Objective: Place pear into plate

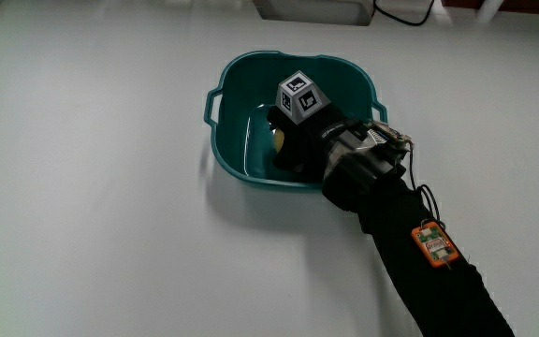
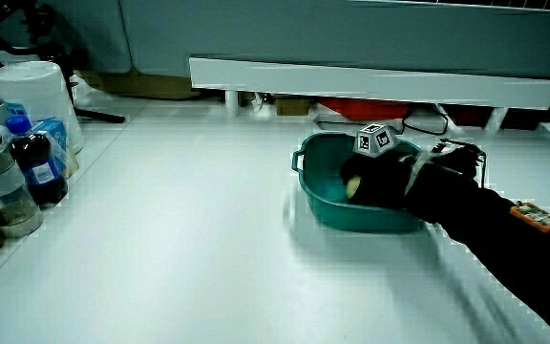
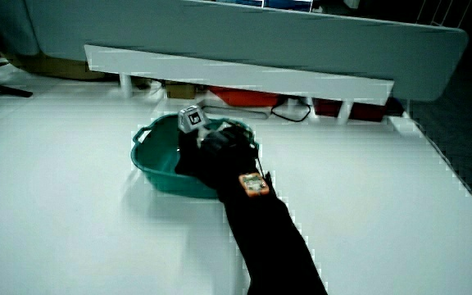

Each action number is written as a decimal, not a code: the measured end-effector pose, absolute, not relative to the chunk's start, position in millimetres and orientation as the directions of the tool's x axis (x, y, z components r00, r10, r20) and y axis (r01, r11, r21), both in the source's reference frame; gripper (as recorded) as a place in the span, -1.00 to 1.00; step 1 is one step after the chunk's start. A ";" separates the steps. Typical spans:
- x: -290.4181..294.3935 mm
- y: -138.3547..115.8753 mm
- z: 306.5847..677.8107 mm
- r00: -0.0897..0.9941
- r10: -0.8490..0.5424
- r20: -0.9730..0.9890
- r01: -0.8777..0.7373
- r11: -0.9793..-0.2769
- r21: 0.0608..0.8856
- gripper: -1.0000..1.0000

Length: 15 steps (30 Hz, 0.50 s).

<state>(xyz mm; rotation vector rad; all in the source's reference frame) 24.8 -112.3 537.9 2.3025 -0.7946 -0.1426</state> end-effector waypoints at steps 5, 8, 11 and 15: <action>27.9 -111.1 543.7 0.813 -0.572 0.108 -0.492 -0.576 0.653 0.00; 26.3 -111.6 542.7 0.811 -0.573 0.119 -0.496 -0.565 0.659 0.00; 30.1 -111.8 548.2 0.818 -0.562 0.125 -0.491 -0.567 0.662 0.00; 28.9 -108.5 548.2 0.815 -0.567 0.119 -0.497 -0.578 0.648 -0.07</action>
